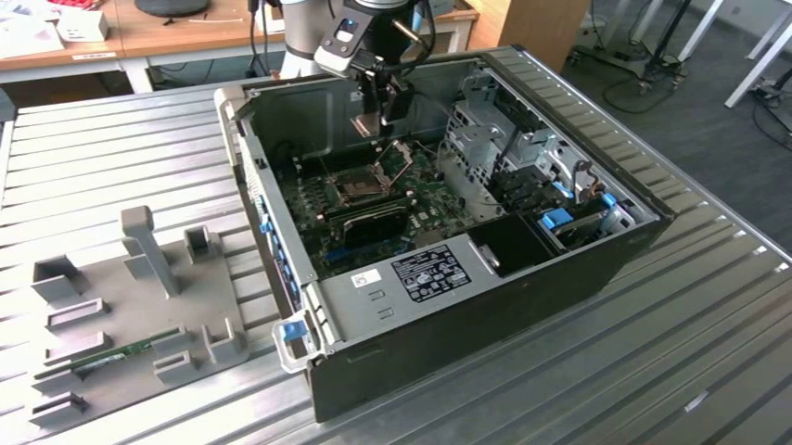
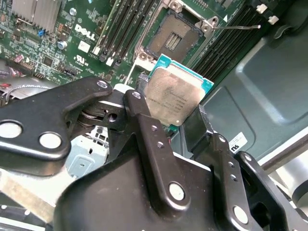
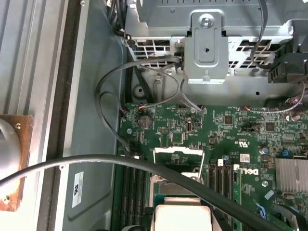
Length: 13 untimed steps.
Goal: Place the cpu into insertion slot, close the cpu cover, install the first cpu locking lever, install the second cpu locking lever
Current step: 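Place the cpu into insertion slot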
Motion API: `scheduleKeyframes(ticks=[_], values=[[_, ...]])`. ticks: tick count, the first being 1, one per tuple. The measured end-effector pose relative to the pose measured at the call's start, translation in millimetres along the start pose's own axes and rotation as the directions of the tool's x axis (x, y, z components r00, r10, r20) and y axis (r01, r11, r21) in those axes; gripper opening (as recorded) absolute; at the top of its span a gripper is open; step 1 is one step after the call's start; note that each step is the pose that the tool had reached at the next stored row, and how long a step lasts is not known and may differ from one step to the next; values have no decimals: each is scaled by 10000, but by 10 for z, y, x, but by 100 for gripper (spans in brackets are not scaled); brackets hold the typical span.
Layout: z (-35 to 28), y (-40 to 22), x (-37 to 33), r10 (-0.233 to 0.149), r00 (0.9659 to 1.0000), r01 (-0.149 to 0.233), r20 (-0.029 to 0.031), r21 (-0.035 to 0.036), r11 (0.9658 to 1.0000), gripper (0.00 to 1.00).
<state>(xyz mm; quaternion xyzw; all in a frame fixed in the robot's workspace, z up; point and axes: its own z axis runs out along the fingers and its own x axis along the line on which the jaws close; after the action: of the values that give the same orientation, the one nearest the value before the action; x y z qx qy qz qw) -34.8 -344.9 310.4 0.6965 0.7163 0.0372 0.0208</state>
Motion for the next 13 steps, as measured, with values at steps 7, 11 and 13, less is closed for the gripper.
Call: scheduleKeyframes(ticks=[7, 11, 13], values=[[1, 0, 0, 3, 10000, -3, -4, 160, 9999, 54], [7, 0, 0, 3, 10000, -3, -8, 163, 9999, 54], [16, -4, 0, 8, 10000, -8, -5, 164, 9999, 54]])
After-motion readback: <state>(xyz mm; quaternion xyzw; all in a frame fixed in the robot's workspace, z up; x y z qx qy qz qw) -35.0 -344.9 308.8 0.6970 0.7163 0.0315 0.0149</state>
